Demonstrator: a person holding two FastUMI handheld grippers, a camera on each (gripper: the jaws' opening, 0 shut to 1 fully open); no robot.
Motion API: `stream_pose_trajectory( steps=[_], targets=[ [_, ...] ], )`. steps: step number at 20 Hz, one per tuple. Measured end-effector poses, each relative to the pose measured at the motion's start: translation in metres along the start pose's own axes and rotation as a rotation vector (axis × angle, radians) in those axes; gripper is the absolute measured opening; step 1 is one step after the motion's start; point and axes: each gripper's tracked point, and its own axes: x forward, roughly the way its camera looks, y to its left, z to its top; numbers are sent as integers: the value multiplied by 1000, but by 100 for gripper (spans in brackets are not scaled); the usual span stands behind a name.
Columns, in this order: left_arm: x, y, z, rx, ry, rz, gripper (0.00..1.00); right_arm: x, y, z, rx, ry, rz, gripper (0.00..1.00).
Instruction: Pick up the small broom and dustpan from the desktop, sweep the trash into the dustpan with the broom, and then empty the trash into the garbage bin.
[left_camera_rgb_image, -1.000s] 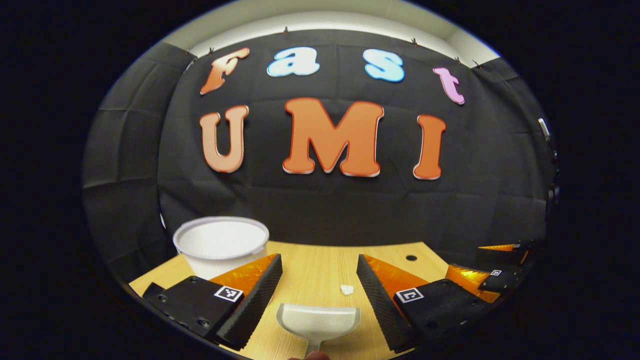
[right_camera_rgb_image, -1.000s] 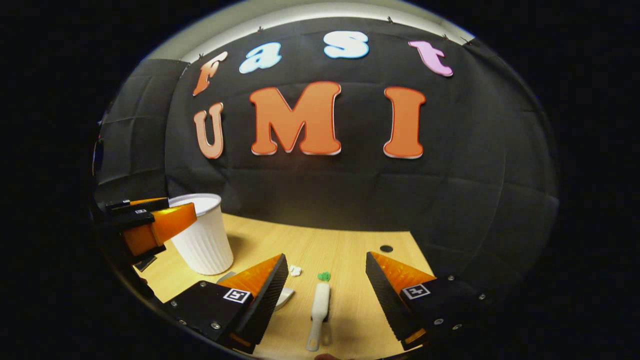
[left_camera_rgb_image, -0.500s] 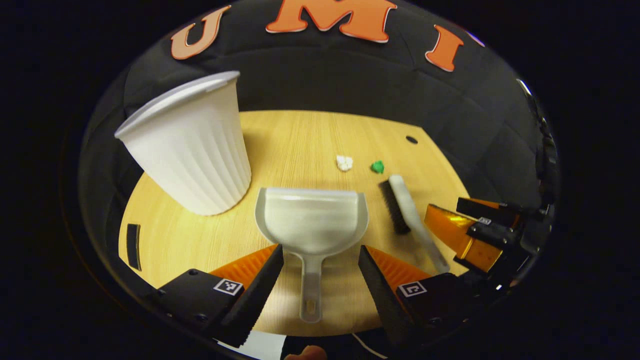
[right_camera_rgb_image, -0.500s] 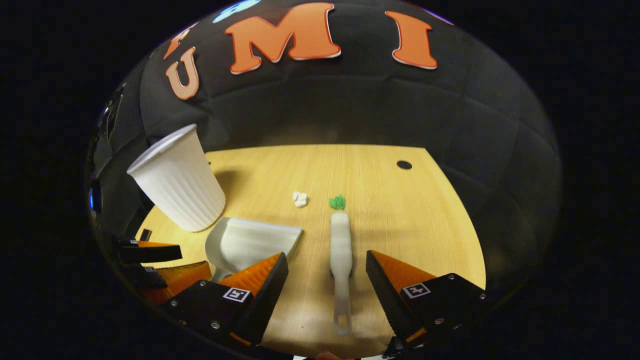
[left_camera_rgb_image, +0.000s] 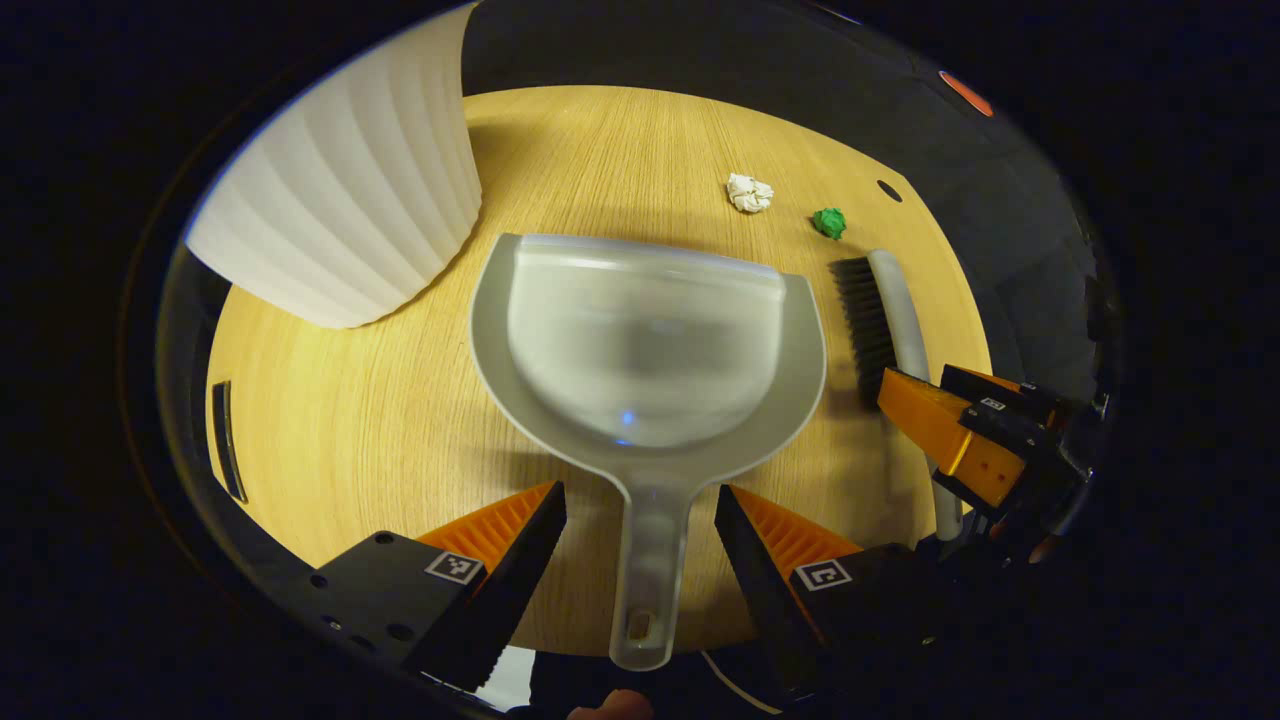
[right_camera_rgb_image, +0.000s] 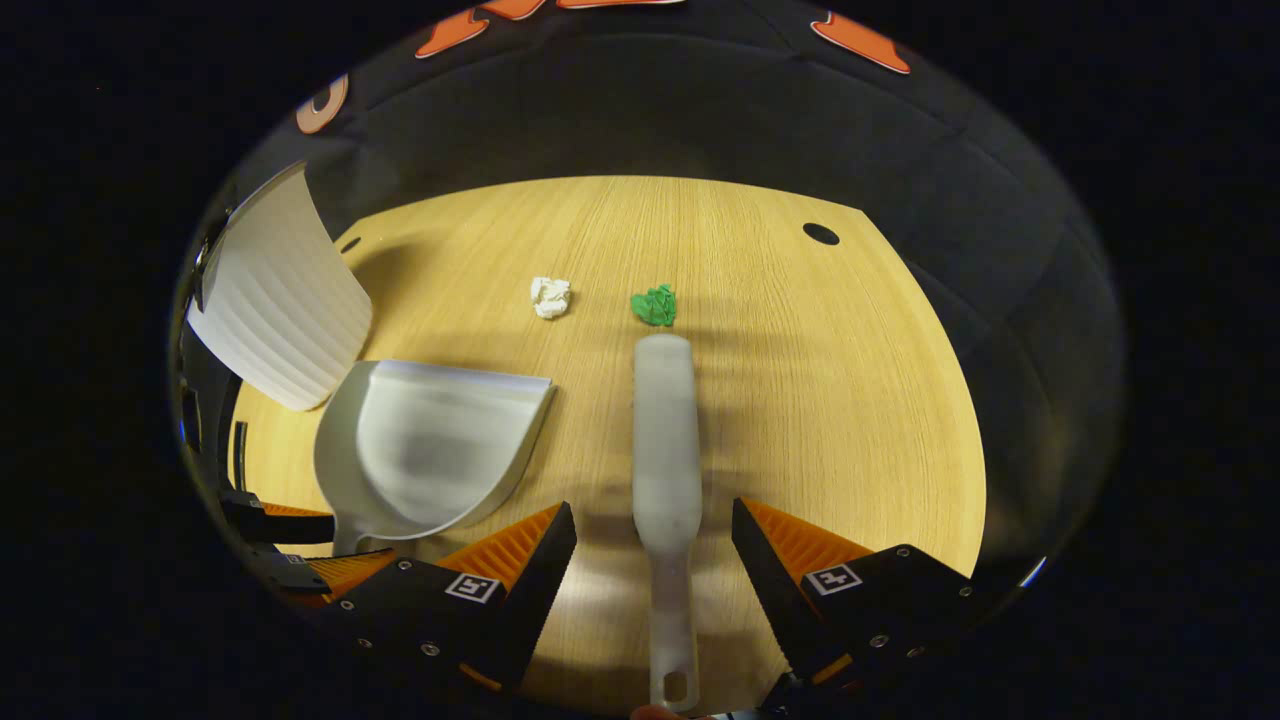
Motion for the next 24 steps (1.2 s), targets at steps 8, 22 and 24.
stream_pose_trajectory(
  steps=[8,22,24],
  targets=[
    [-2,13,1,92,113,27,88,24,-1,-2,-50,97,-22,82],
    [-25,42,42,519,100,22,32,46,-55,61,9,114,33,38],
    [-23,47,47,587,138,17,32,58,-61,80,-23,131,52,38]
  ],
)
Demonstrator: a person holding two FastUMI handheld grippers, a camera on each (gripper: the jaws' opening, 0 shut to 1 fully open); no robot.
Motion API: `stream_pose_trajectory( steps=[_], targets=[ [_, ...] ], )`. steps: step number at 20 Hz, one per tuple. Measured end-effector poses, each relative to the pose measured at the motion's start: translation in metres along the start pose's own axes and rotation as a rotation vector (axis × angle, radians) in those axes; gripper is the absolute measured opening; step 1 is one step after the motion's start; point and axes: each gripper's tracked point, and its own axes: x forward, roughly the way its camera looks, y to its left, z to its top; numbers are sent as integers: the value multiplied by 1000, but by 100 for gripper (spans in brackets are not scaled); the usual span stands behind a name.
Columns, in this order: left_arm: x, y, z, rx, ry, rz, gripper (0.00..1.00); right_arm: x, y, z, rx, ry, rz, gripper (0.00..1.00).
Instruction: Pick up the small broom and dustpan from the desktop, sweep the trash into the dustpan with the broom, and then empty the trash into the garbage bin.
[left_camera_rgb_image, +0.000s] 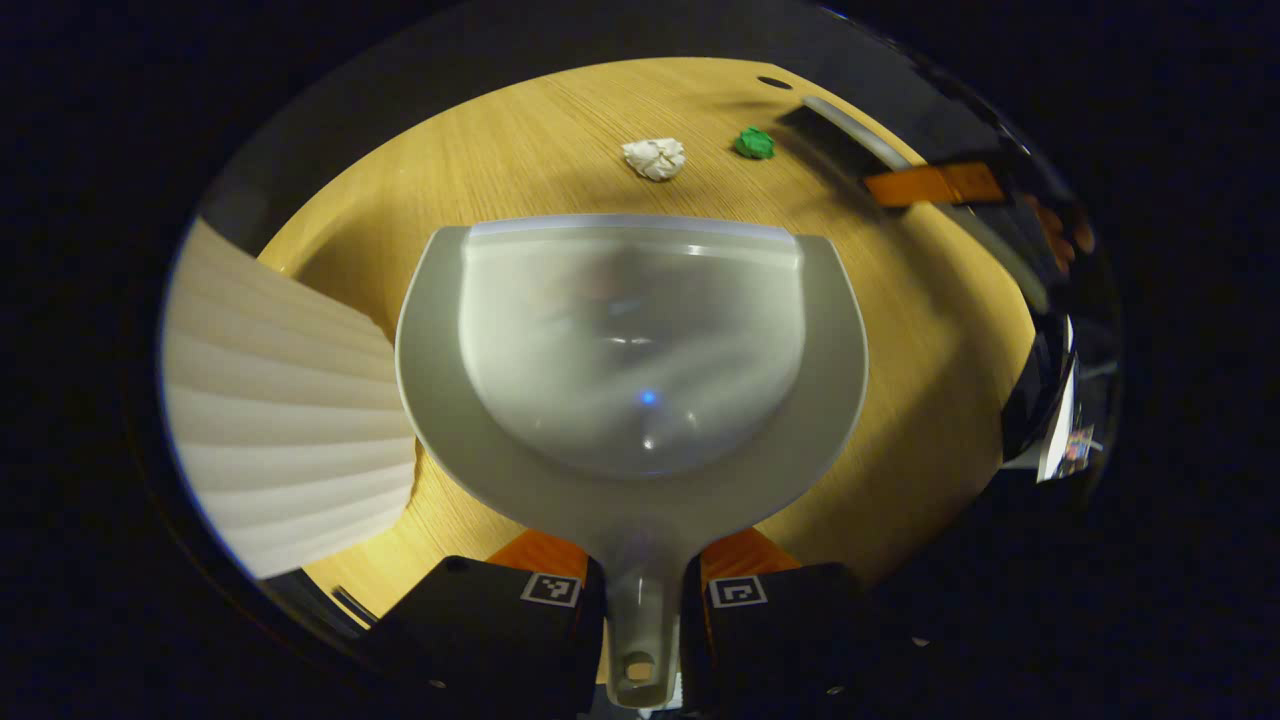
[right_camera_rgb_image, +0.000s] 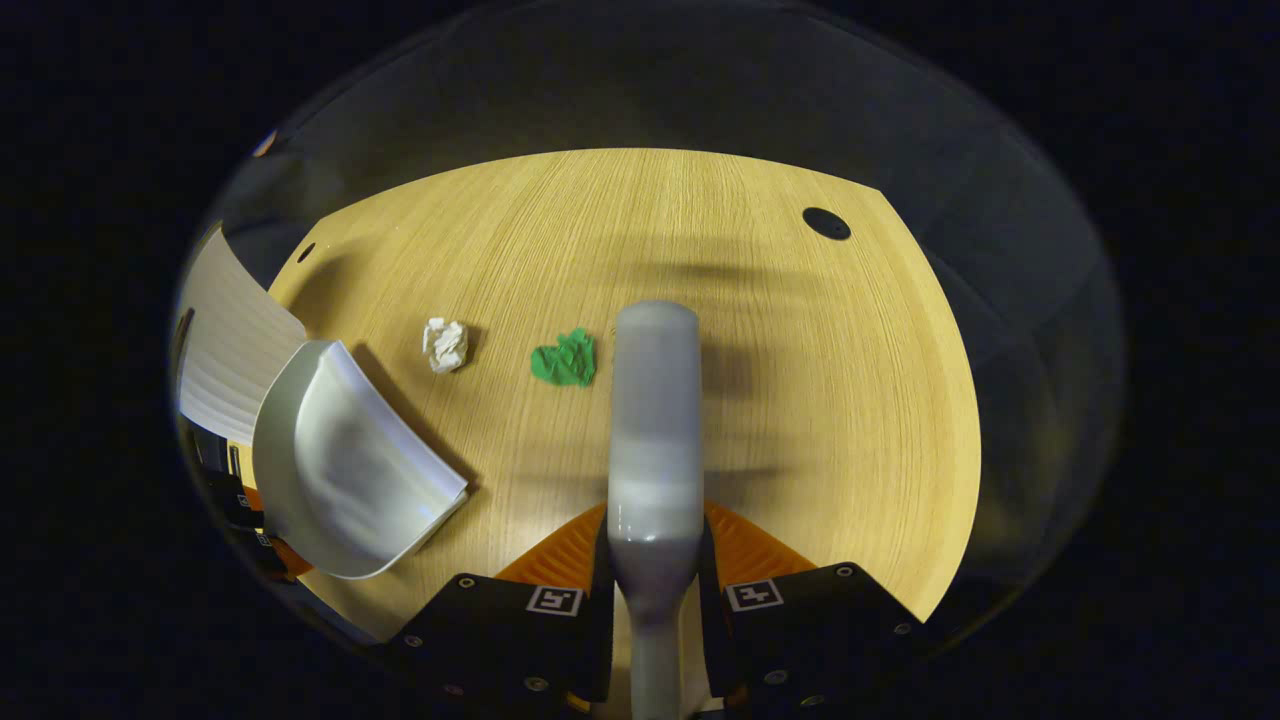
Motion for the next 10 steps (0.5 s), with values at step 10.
stream_pose_trajectory(
  steps=[10],
  targets=[
    [9,15,9,211,38,-63,32,36,46,37,-358,63,123,38]
  ],
)
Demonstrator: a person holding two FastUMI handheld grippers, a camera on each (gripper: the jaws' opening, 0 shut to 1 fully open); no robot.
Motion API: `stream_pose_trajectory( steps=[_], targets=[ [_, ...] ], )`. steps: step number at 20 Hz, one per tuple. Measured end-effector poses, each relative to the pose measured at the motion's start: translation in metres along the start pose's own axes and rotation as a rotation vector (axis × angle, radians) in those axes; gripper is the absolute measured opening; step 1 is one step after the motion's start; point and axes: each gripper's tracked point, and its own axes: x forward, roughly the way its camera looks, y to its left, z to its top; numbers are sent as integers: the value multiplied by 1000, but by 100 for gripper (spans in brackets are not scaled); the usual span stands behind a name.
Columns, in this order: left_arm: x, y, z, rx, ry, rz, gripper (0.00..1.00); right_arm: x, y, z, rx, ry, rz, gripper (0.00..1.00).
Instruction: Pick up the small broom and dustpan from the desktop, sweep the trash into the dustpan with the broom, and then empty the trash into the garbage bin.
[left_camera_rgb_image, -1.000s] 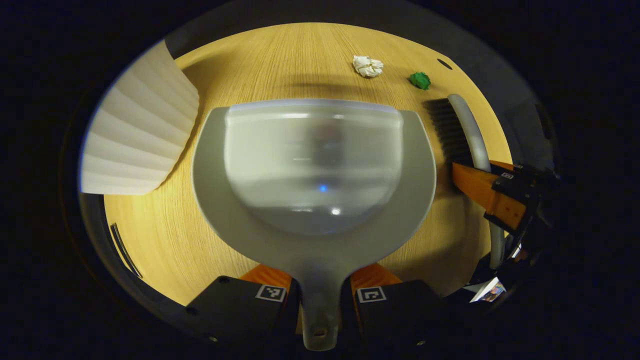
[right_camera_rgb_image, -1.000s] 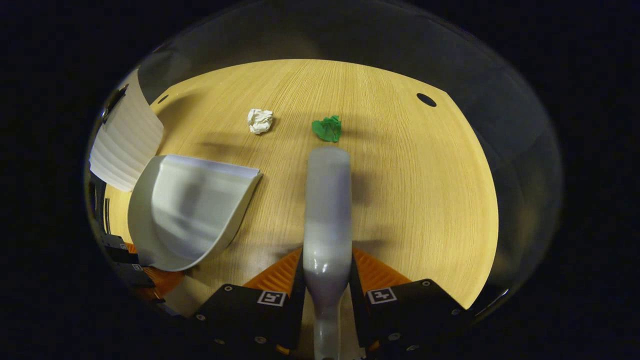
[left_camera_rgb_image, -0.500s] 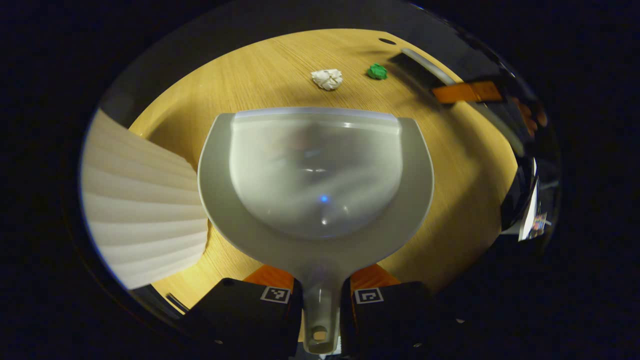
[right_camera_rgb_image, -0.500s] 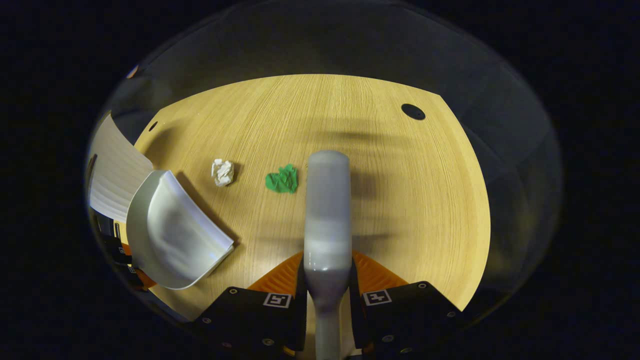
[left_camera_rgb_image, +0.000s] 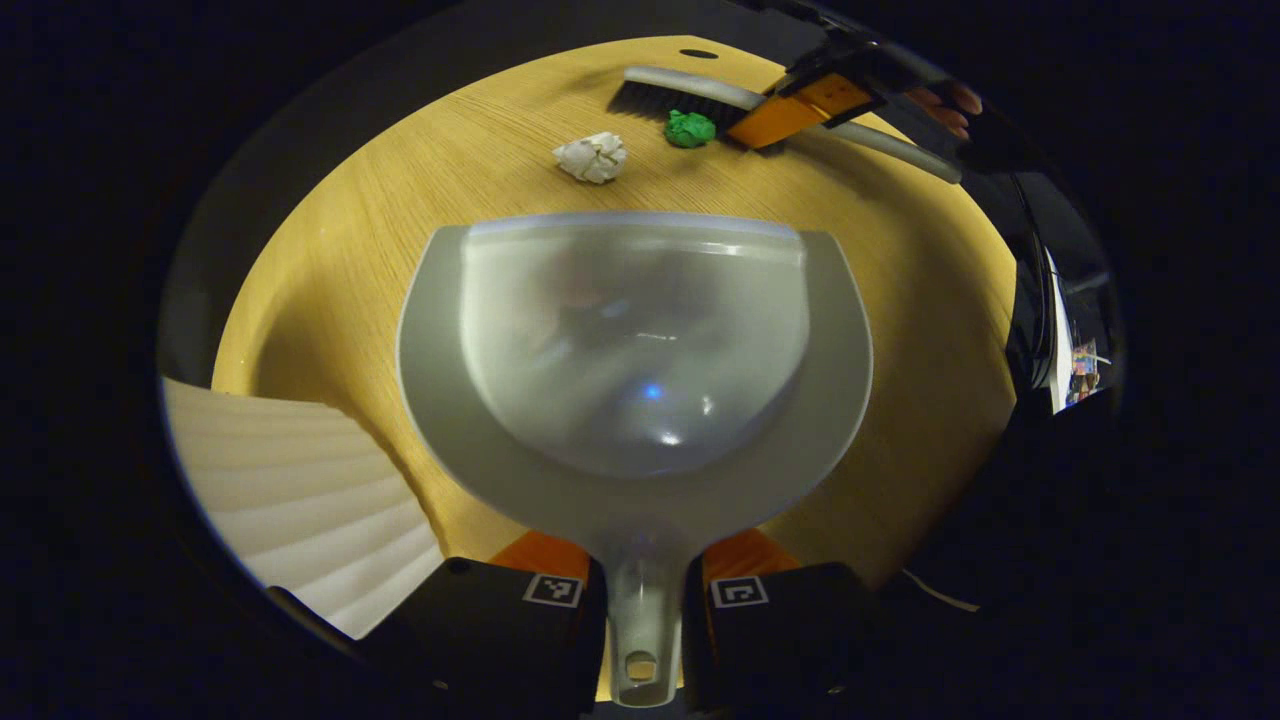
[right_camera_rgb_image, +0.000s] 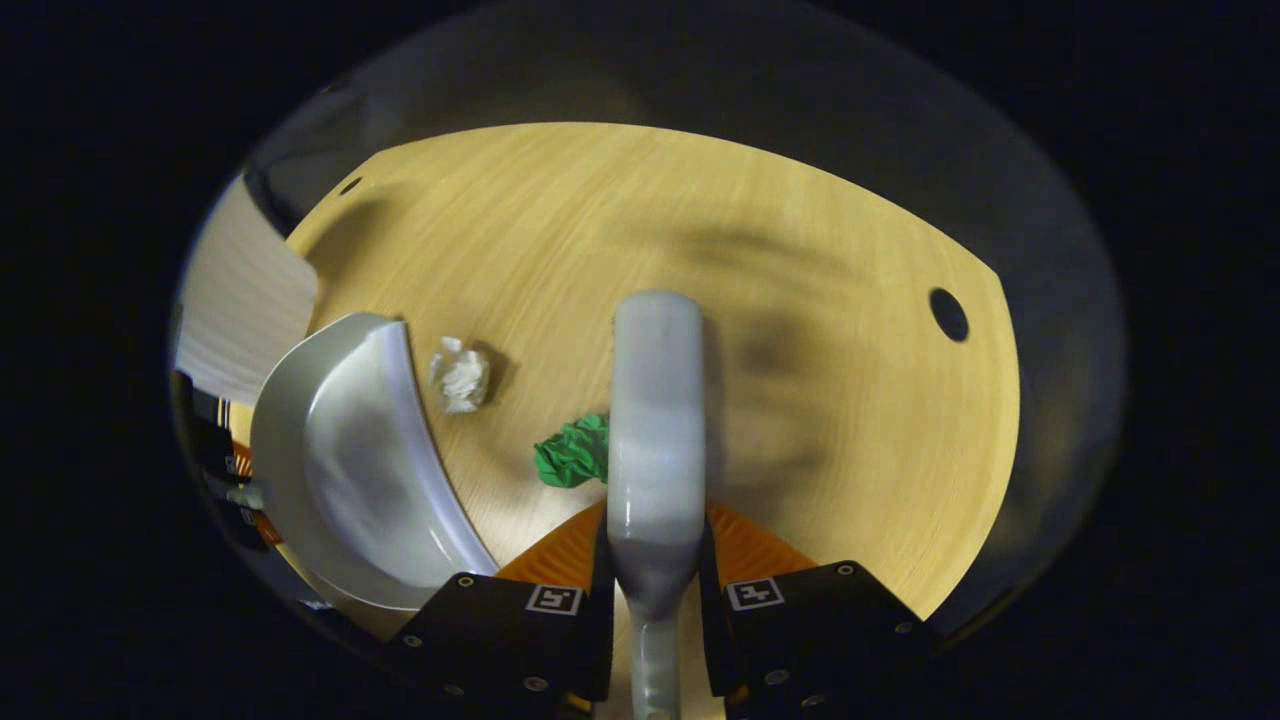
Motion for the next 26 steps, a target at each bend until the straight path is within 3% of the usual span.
stream_pose_trajectory(
  steps=[7,10,13,20,23,26],
  targets=[
    [1,1,3,64,-9,-38,32,1,81,8,-219,34,314,38],
    [2,-3,0,37,-15,-45,32,-12,93,22,-278,69,416,38],
    [-1,-6,1,-35,-33,-62,32,-20,81,34,-216,28,387,38],
    [-2,-23,5,-334,-97,-52,32,-23,34,59,124,-63,160,38],
    [-13,-25,14,-436,-109,-25,32,-14,30,28,309,-27,31,38],
    [-18,-27,20,-520,-124,-2,32,1,46,13,449,5,-5,38]
  ],
)
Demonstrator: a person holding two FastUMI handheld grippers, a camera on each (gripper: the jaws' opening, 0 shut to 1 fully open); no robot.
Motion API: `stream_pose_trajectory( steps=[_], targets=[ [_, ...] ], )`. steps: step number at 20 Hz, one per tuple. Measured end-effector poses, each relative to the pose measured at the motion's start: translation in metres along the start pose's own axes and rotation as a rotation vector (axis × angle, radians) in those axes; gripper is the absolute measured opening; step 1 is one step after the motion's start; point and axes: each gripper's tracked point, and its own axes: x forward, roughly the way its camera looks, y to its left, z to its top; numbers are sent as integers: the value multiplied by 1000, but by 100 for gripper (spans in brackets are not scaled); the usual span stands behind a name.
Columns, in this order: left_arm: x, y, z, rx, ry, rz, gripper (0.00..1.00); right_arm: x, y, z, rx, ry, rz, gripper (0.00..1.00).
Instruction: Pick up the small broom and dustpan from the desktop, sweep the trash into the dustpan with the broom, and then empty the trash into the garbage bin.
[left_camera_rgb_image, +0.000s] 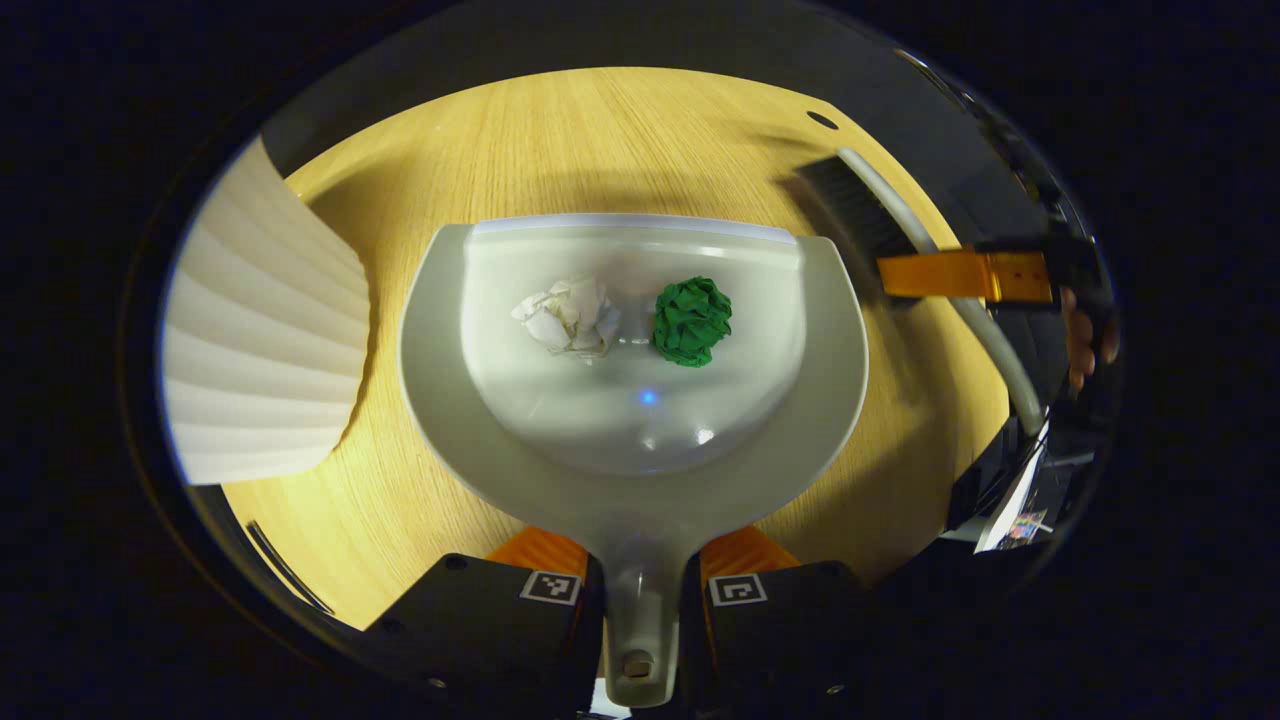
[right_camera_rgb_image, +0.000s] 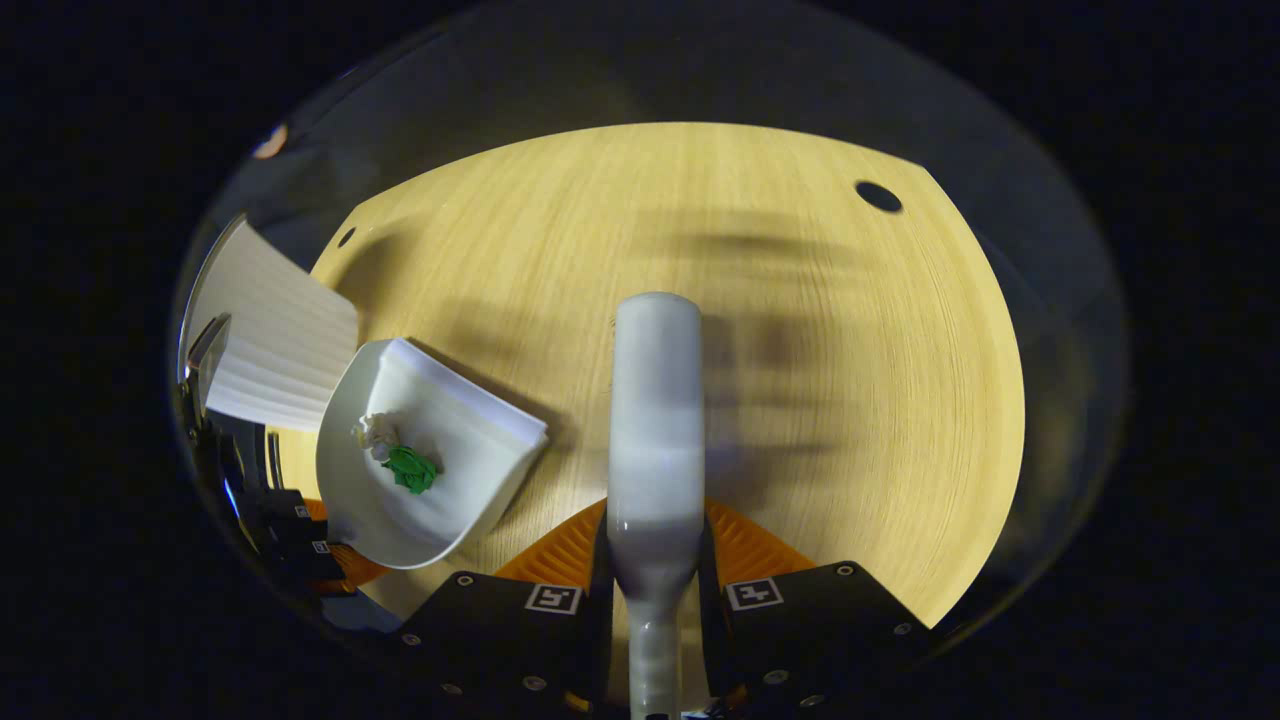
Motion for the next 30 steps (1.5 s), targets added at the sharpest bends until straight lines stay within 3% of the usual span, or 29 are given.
stream_pose_trajectory(
  steps=[2,7,13,15,17,18,21,22,23,25,27,28,29,30],
  targets=[
    [8,-8,3,-39,-11,9,32,9,-1,-16,24,4,-38,38],
    [2,-15,5,-94,-32,1,32,12,6,-40,48,36,-43,38],
    [-17,-13,16,28,-122,94,32,19,9,-44,15,21,-59,41],
    [-34,-13,21,78,-171,98,32,17,10,-47,15,17,-63,45],
    [-66,-15,28,59,-240,85,31,19,8,-52,17,23,-54,49],
    [-81,-16,33,48,-274,76,32,20,6,-53,11,20,-45,43],
    [-113,-19,52,45,-367,46,32,20,7,-55,-9,19,-31,59],
    [-133,-18,58,44,-393,34,31,21,9,-53,-12,16,-26,60],
    [-156,-17,61,30,-417,26,32,21,9,-51,-13,13,-21,56],
    [-192,-8,67,-6,-460,10,27,22,8,-42,-11,4,-19,76],
    [-228,27,71,-34,-483,62,32,23,8,-32,-4,6,-13,83],
    [-240,53,71,-47,-484,114,31,24,8,-26,1,3,-10,75],
    [-246,80,67,-61,-467,170,31,24,9,-19,4,1,-6,88],
    [-247,106,62,-78,-444,225,31,25,9,-11,5,-1,-4,89]
  ],
)
